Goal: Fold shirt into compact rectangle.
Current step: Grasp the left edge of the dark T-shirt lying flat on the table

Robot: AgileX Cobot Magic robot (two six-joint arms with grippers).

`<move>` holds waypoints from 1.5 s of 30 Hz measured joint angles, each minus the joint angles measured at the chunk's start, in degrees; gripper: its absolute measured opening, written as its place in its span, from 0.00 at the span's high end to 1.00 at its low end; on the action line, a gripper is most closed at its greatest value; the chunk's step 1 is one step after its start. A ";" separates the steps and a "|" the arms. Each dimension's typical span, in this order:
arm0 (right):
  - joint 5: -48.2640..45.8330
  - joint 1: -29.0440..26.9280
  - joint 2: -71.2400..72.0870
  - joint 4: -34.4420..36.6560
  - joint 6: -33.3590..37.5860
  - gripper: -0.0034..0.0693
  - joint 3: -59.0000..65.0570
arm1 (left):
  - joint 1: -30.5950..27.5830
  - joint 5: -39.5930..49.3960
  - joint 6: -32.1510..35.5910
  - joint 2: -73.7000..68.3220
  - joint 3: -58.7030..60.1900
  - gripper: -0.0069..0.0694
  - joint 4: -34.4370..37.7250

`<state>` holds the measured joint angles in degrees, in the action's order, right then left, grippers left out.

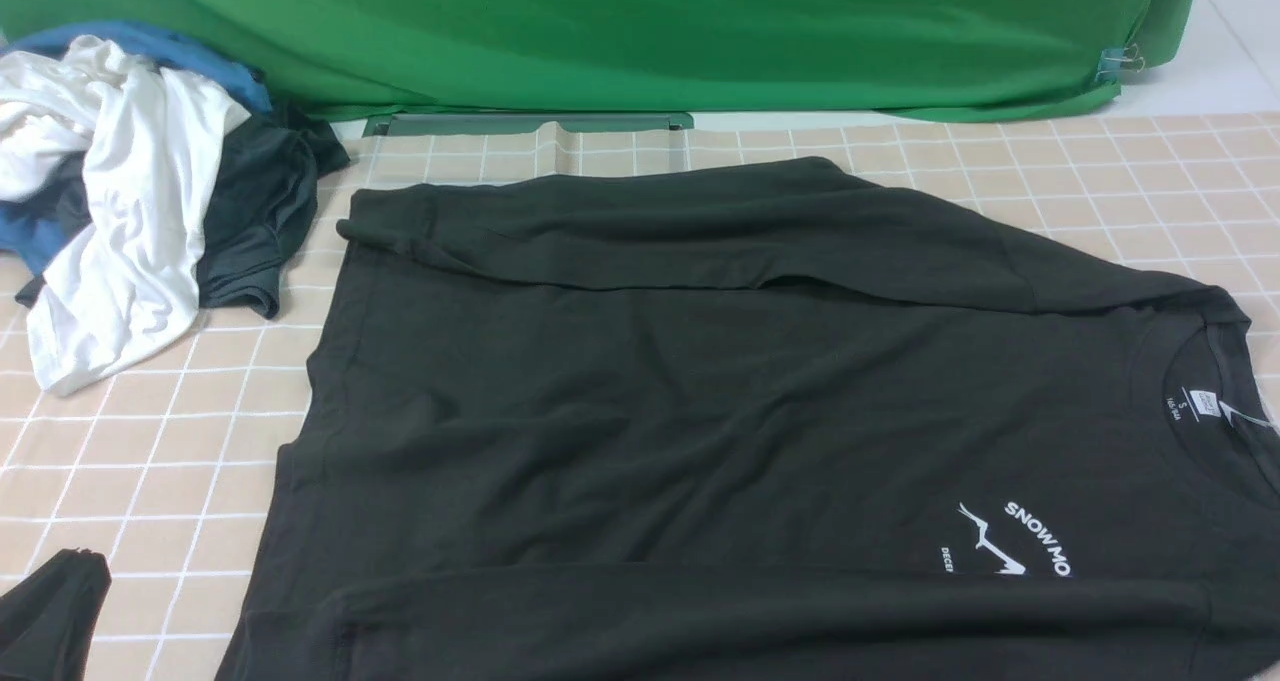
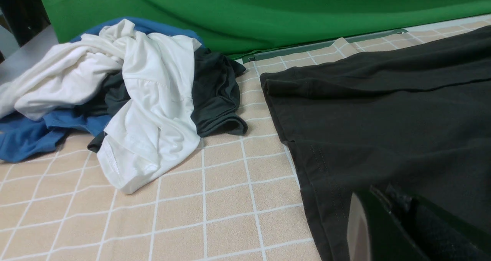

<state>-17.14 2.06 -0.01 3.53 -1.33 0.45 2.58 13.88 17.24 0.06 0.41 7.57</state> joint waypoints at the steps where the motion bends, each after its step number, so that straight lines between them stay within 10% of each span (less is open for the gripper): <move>1: 0.00 0.00 0.00 0.00 0.00 0.62 0.00 | 0.00 0.00 0.00 0.00 0.00 0.88 0.00; 28: 0.00 0.00 0.00 0.00 0.00 0.62 0.00 | 0.00 -5.64 1.92 0.00 0.00 0.88 -2.92; 36: 0.82 0.00 0.00 -2.26 1.33 0.62 0.00 | 0.10 -23.07 -8.29 0.00 0.00 0.88 17.73; 42: 8.52 0.00 0.00 -2.76 -1.68 0.62 0.00 | 0.17 -42.00 -28.01 0.05 -0.29 0.88 16.17; 45: 15.30 0.00 0.00 -0.96 -9.75 0.62 0.00 | 0.17 -37.94 -32.85 -0.55 -5.58 0.88 10.77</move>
<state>-1.84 2.06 -0.01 2.58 -11.08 0.45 2.75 -24.06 -15.62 -0.50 -5.17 18.34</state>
